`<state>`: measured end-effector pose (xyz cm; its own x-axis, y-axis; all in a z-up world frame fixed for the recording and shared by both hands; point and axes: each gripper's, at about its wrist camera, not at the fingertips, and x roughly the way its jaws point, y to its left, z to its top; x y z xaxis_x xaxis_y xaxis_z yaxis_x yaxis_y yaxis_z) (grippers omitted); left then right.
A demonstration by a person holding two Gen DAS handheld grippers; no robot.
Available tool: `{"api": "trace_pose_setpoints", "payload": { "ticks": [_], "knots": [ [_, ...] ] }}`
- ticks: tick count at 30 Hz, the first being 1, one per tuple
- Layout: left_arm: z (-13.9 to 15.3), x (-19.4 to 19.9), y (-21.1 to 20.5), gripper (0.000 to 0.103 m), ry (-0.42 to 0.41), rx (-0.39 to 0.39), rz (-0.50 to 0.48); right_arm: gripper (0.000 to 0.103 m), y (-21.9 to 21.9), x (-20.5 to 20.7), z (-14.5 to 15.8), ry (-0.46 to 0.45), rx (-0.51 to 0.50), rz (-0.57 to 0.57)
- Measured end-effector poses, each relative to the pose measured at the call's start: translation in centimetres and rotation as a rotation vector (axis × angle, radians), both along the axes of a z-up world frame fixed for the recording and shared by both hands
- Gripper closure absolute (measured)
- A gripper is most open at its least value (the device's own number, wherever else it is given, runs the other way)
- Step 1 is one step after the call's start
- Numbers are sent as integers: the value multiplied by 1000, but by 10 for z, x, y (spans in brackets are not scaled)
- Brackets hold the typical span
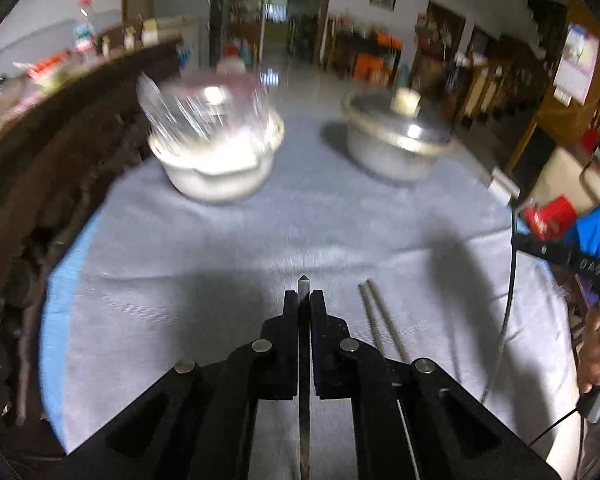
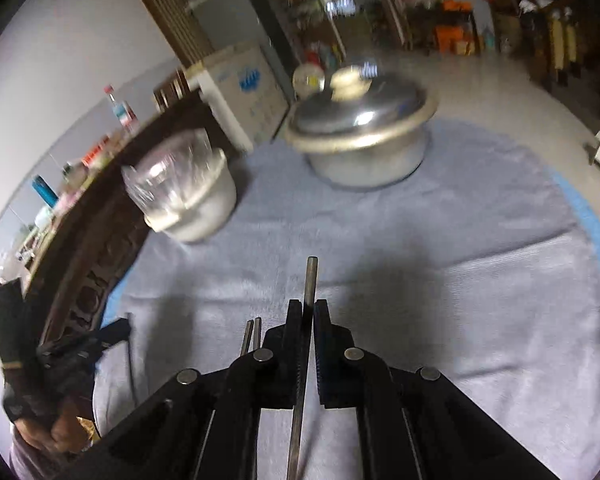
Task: Organize utensils
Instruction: 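Lift both held chopsticks upright and carry them toward the dark metal cup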
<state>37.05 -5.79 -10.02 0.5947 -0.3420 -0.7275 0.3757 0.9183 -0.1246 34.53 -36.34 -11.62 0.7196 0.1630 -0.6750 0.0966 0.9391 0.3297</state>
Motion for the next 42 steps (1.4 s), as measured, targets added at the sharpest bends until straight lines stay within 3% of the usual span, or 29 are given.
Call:
{"api": "trace_pose_setpoints", "payload": {
  "ticks": [7, 16, 30, 42],
  "knots": [
    [49, -70, 31, 98, -140, -127, 64, 97, 3, -90, 39, -202, -69, -82],
    [66, -158, 49, 98, -297, -195, 126, 97, 17, -184, 61, -354, -120, -194],
    [85, -215, 49, 98, -358, -247, 116, 97, 18, -264, 80, -407, -106, -250],
    [109, -251, 44, 98, -403, -303, 93, 97, 37, -319, 102, -445, -168, -241]
  ]
}}
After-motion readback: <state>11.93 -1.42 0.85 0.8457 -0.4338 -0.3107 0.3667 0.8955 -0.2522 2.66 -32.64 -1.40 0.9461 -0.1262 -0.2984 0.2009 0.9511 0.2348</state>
